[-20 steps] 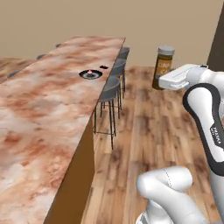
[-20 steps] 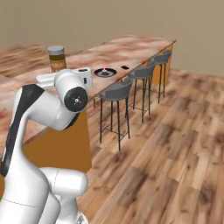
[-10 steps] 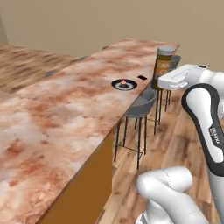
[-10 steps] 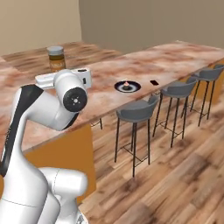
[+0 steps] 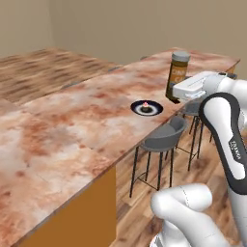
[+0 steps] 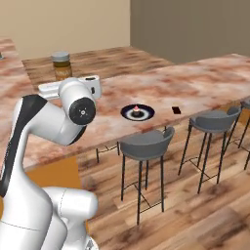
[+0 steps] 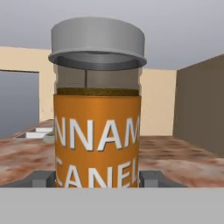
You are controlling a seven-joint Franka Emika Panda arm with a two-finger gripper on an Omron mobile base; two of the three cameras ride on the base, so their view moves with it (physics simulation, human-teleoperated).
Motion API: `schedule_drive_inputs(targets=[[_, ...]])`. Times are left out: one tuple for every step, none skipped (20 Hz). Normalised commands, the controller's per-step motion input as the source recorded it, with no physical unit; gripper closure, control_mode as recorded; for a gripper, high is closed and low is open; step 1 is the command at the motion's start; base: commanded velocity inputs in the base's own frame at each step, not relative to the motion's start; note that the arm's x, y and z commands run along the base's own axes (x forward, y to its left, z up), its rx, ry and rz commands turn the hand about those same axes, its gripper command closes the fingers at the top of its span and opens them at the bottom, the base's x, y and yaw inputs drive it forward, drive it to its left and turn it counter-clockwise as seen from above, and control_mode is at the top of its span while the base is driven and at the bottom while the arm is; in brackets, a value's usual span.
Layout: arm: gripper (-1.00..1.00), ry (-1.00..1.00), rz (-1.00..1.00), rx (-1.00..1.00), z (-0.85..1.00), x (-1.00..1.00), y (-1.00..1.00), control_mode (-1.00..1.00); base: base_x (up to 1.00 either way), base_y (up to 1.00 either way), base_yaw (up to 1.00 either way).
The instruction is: Take the cinnamon bottle from the cabinet and place it on the dining table, next to the plate with the cupcake. Then take the chocolate from the dining counter and place it on the cupcake plate.
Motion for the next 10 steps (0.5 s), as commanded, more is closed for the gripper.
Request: schedule_drive_inputs(targets=[[1.0, 0.0, 0.0, 0.0, 0.0, 0.0, 0.0, 1.0, 0.58, -0.9, 0.41], [1.0, 0.0, 0.0, 0.0, 0.0, 0.0, 0.0, 1.0, 0.68, -0.81, 0.38], [1.0, 0.0, 0.0, 0.0, 0.0, 0.0, 0.0, 1.0, 0.79, -0.46, 0.28], [1.0, 0.0, 0.0, 0.0, 0.0, 0.0, 0.0, 1.0, 0.87, -0.49, 0.27], [1.0, 0.0, 0.0, 0.0, 0.0, 0.0, 0.0, 1.0, 0.81, -0.36, 0.27], [1.0, 0.0, 0.0, 0.0, 0.0, 0.0, 0.0, 1.0, 0.8, -0.28, 0.3], [1.0, 0.0, 0.0, 0.0, 0.0, 0.0, 0.0, 1.0, 0.8, 0.0, 0.34], [1.0, 0.0, 0.0, 0.0, 0.0, 0.0, 0.0, 1.0, 0.69, 0.0, 0.38], [1.0, 0.0, 0.0, 0.0, 0.0, 0.0, 0.0, 1.0, 0.65, 0.0, 0.39], [1.0, 0.0, 0.0, 0.0, 0.0, 0.0, 0.0, 1.0, 0.55, 0.0, 0.4]])
